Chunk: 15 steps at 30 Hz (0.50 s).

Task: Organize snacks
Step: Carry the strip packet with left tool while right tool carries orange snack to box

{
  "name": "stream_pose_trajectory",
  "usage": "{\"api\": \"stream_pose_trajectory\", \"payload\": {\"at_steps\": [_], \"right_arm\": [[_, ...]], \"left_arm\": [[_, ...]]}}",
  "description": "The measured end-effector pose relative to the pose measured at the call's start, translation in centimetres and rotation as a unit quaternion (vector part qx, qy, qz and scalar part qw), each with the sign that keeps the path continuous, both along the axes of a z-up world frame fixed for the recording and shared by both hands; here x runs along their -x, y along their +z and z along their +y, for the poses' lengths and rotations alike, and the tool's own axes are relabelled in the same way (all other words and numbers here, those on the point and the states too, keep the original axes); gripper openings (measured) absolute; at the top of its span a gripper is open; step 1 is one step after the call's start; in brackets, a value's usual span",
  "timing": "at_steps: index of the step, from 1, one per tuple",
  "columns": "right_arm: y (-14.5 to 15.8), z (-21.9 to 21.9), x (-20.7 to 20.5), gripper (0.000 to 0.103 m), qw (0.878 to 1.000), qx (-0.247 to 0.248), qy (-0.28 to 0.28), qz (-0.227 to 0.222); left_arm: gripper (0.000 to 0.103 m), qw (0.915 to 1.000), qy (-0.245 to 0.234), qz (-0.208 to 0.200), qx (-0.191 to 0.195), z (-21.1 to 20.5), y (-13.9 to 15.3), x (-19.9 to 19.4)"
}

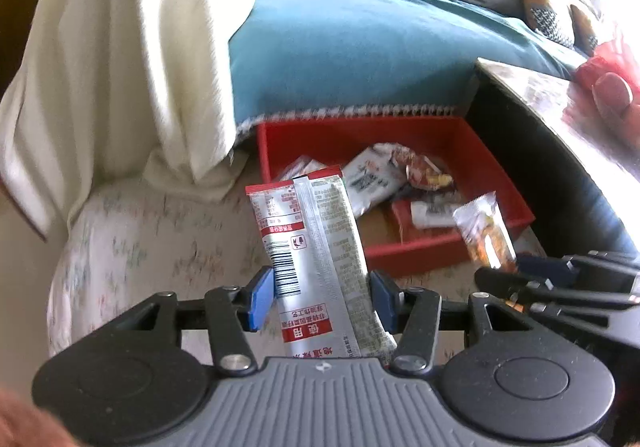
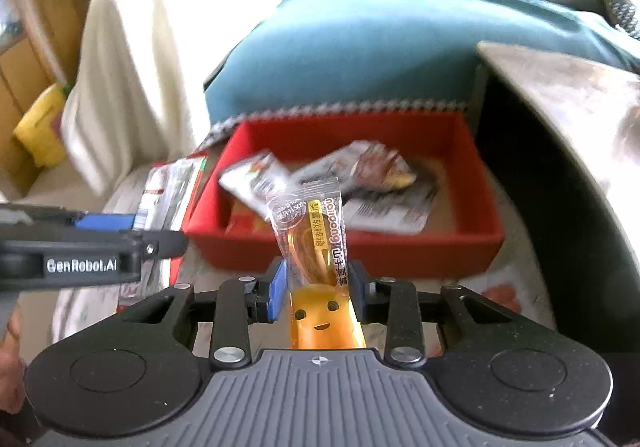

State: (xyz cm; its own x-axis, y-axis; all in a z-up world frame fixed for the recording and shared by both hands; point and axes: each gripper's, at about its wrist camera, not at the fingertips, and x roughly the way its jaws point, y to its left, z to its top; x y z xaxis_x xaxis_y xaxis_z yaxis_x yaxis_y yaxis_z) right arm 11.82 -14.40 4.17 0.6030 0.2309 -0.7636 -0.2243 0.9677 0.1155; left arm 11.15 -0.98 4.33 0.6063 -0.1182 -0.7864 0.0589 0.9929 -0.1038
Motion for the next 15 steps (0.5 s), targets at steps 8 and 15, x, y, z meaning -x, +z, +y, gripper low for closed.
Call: {"api": "stream_pose_trajectory", "payload": {"at_steps": [8,15], "right_arm": [[0.9,-1.9,-4.6,0.041,0.999,0.004,-0.026,-0.019],[0.3,-2.2,-7.7,0.041,0.999,0.017,-0.033,-0.015]], "left_arm": [[0.045,0.9996,-0.008,-0.022,-0.017,-1.7,1.0,-4.3],[0.045,0.9994,-0.008,-0.018,-0.028,-2.2,0.2,-6.6]]}}
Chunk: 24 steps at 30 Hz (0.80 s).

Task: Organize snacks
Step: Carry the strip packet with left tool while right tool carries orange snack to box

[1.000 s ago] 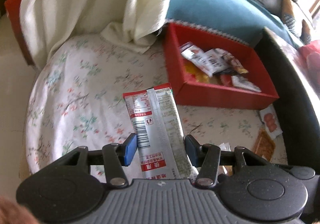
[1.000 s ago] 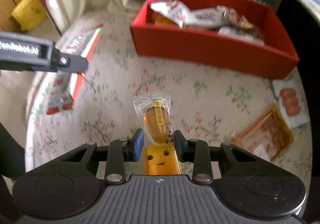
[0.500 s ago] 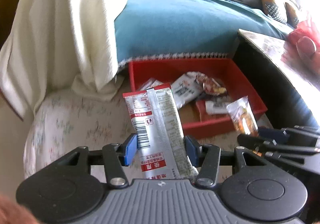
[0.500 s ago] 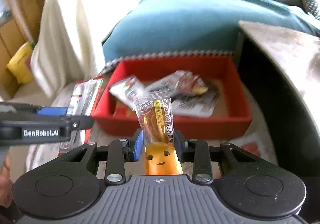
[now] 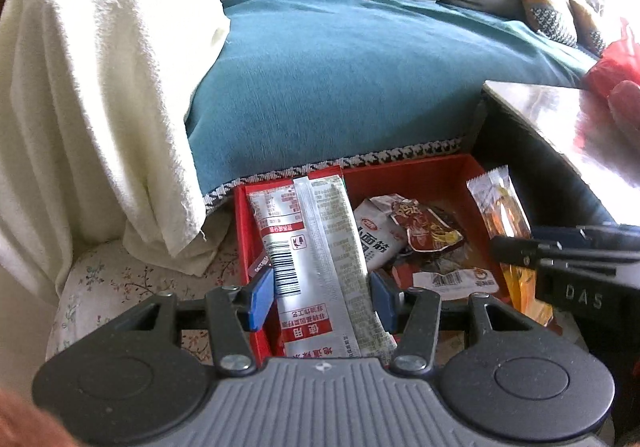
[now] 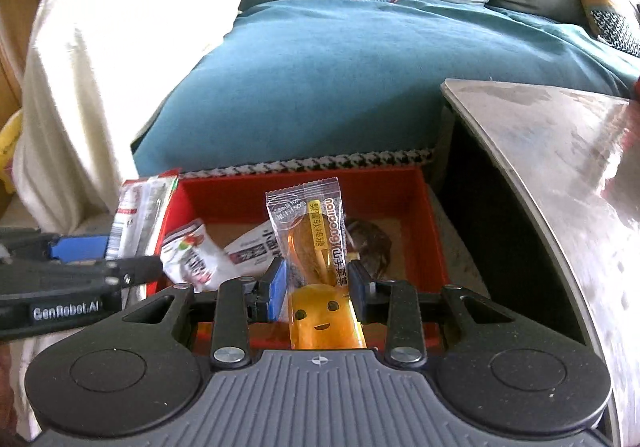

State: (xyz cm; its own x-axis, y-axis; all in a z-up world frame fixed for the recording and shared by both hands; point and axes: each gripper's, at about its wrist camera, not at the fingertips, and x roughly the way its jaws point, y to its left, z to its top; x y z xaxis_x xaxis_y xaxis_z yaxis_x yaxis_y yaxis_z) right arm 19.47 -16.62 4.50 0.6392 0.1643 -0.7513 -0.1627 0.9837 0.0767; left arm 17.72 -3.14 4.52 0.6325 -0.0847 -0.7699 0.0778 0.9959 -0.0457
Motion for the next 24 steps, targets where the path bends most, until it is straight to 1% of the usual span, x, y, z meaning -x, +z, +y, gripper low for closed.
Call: {"api": "stream_pose_trajectory", "payload": {"at_steps": [7,15,17,19,21,24], "right_arm": [[-1.2,0.2,-2.4,0.041,1.000,0.007,-0.006,0.019],[-2.6,0.5,-3.5,0.041,0.999,0.019,-0.006,0.041],[-2.9,0.6,-3.6,0.042,0.999,0.021,-0.006,0.045],[-3.0,0.6,-3.7,0.046,0.999,0.022,-0.007,0.048],[-3.0,0.5,-3.8,0.046,0.998,0.022,-0.009,0.050],[-2.9,0.5,-3.7,0.049,0.998,0.022,-0.010,0.051]], "left_arm": [[0.045,0.9998,0.008,0.008,-0.016,-0.5,-1.3,-1.6],[0.045,0.9996,0.008,0.020,-0.019,-0.6,-2.2,-2.5],[0.045,0.9995,0.009,0.022,-0.020,-0.7,-2.4,-2.6],[0.045,0.9995,0.008,0.023,-0.021,-0.7,-2.5,-2.7],[0.045,0.9994,0.009,0.024,-0.023,-0.7,-2.6,-2.8],[0.045,0.9993,0.009,0.026,-0.026,-0.7,-2.7,-2.8]]}}
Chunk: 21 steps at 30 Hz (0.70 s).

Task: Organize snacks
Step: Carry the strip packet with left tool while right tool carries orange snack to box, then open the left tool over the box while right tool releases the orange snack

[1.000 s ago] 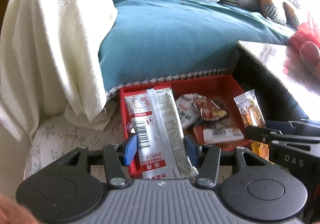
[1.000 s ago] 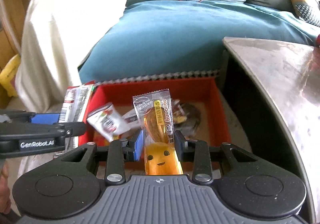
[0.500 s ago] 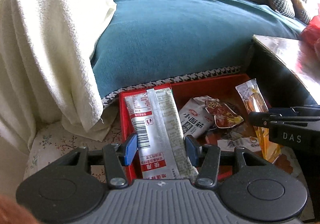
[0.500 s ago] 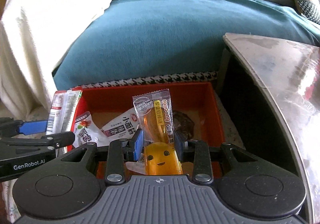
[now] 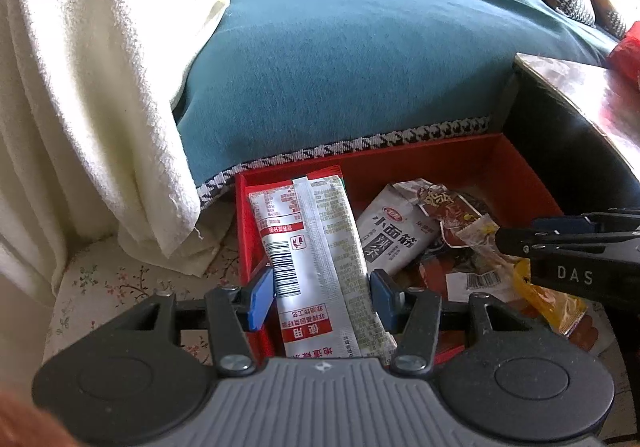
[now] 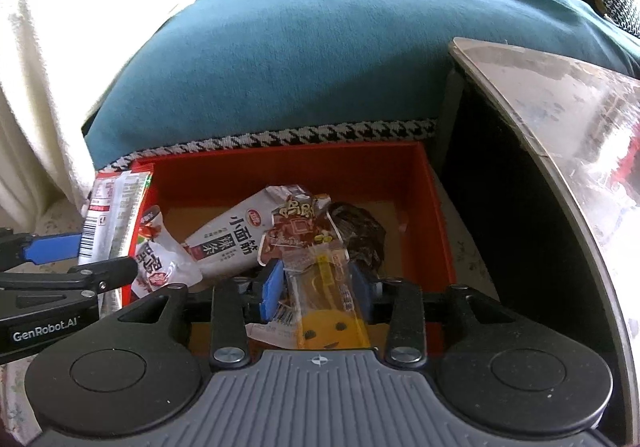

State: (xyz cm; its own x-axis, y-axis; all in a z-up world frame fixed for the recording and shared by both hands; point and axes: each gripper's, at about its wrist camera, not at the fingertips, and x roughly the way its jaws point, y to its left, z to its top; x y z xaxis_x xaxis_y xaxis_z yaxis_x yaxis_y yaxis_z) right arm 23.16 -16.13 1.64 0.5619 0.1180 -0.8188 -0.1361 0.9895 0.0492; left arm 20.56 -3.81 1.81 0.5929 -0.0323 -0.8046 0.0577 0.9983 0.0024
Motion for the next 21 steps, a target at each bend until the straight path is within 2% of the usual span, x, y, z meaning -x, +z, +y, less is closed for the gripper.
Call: {"api": "stream_pose_trajectory", "payload": {"at_steps": [5,9,21], "right_arm": [[0.0,0.1,0.0,0.051,1.000,-0.001,0.000,0.000],[0.1,0.1,0.1,0.058,1.000,-0.001,0.000,-0.001],[0.6,-1.0,0.9,0.063,1.000,0.000,-0.010,-0.004]], "left_arm": [[0.045,1.0000,-0.001,-0.002,-0.002,-0.1,0.1,0.0],[0.046,0.9999,0.001,-0.011,-0.008,-0.1,0.3,0.1],[0.047,0.9999,-0.012,-0.011,-0.004,-0.5,0.6,0.5]]}}
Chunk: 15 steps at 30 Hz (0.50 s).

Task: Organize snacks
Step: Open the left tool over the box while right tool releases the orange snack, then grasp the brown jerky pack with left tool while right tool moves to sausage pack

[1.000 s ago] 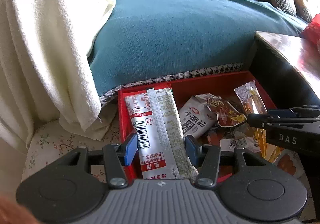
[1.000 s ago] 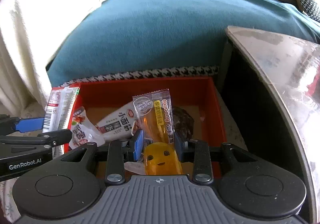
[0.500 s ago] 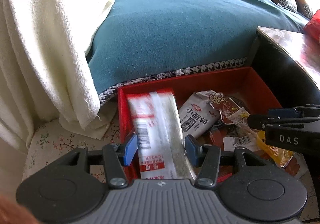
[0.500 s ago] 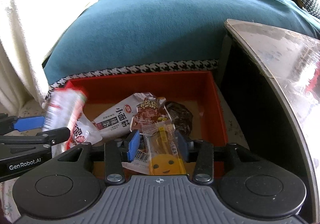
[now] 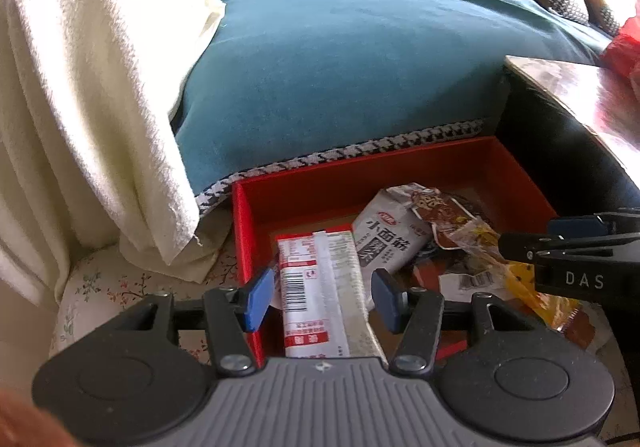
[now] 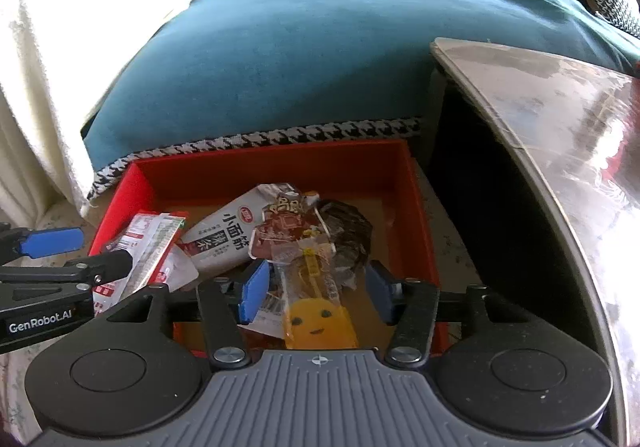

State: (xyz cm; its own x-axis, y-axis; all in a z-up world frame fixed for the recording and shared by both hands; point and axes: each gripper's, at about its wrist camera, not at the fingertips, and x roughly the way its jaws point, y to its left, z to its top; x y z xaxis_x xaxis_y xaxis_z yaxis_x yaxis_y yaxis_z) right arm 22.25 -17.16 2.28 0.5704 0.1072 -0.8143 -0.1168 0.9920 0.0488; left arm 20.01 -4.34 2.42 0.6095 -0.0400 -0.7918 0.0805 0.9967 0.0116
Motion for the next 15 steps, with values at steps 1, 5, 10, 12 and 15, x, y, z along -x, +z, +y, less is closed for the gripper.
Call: {"api": "stream_pose_trajectory", "payload": {"at_steps": [1,5,10,12,15], "right_arm": [[0.2,-0.2,0.2,0.064,1.000,0.000,-0.001,-0.001],[1.3,-1.6,1.5,0.068,1.000,-0.002,-0.016,-0.009],[2.4,-4.2,5.3,0.075,0.999,0.002,-0.035,-0.014],[2.8,-5.4,7.2,0.076,0.999,0.004,-0.045,-0.016],[2.9,-7.4,9.3,0.077,0.998,-0.010,-0.062,-0.014]], "left_arm": [[0.047,1.0000,-0.004,0.000,0.001,-0.2,0.1,0.2],[0.050,0.9996,-0.026,0.003,0.006,-1.2,0.4,1.2],[0.058,0.9956,-0.093,0.007,0.009,-4.1,0.7,4.6],[0.058,0.9912,-0.131,0.019,0.009,-6.0,0.2,6.2],[0.059,0.9827,-0.179,0.046,0.009,-8.9,-1.1,8.1]]}}
